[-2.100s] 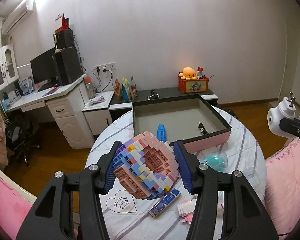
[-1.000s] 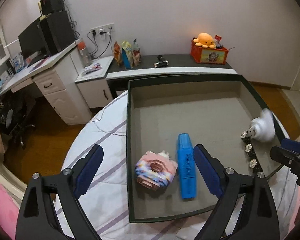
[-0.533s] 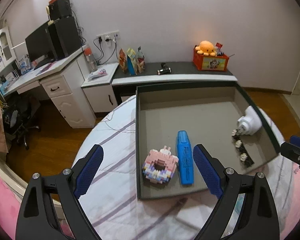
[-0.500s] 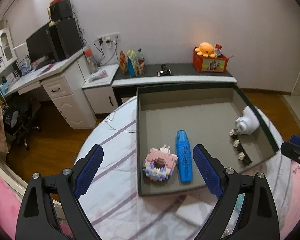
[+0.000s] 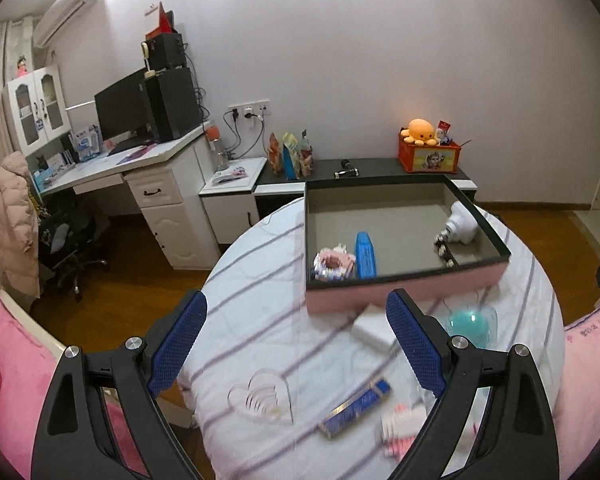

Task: Organize rigid objects
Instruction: 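Withdraw both tools from the box and move toward the remaining items, then grasp the white power adapter with the left tool while the right tool grasps the teal brush case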

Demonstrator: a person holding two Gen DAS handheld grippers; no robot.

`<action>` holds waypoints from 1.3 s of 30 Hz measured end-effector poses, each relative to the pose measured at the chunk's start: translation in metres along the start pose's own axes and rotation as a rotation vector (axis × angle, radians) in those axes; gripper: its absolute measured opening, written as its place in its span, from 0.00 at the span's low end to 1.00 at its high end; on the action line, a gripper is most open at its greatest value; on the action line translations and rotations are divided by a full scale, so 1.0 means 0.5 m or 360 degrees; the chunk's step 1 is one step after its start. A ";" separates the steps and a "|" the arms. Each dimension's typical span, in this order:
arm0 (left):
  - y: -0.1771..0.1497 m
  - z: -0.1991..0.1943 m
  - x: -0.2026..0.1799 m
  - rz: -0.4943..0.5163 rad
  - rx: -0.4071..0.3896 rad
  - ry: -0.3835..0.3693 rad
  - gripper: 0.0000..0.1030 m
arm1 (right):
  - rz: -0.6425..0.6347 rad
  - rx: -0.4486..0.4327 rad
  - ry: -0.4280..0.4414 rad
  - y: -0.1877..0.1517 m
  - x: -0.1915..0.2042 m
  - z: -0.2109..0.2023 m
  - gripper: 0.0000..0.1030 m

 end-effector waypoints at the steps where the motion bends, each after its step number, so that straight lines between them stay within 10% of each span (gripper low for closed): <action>1: -0.013 -0.007 -0.001 0.0001 -0.0009 0.0008 0.92 | -0.0003 -0.0004 -0.0007 -0.011 0.002 -0.006 0.80; 21: -0.058 0.002 -0.018 0.0040 0.0056 -0.0010 0.98 | -0.0056 0.0073 -0.0070 -0.052 0.017 0.011 0.80; 39: -0.022 0.274 -0.124 0.0217 0.0505 -0.0138 0.98 | -0.0129 0.0643 -0.0068 -0.027 0.018 0.306 0.80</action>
Point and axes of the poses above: each gripper's, at about its wrist camera, not at the fingertips, and z roughly the way its jaws point, x to its left, y to its top, the point moved 5 cm from there along z, roughly the way its jaws point, and after that the axes turned 15 degrees about x, right-handed, at the moved point
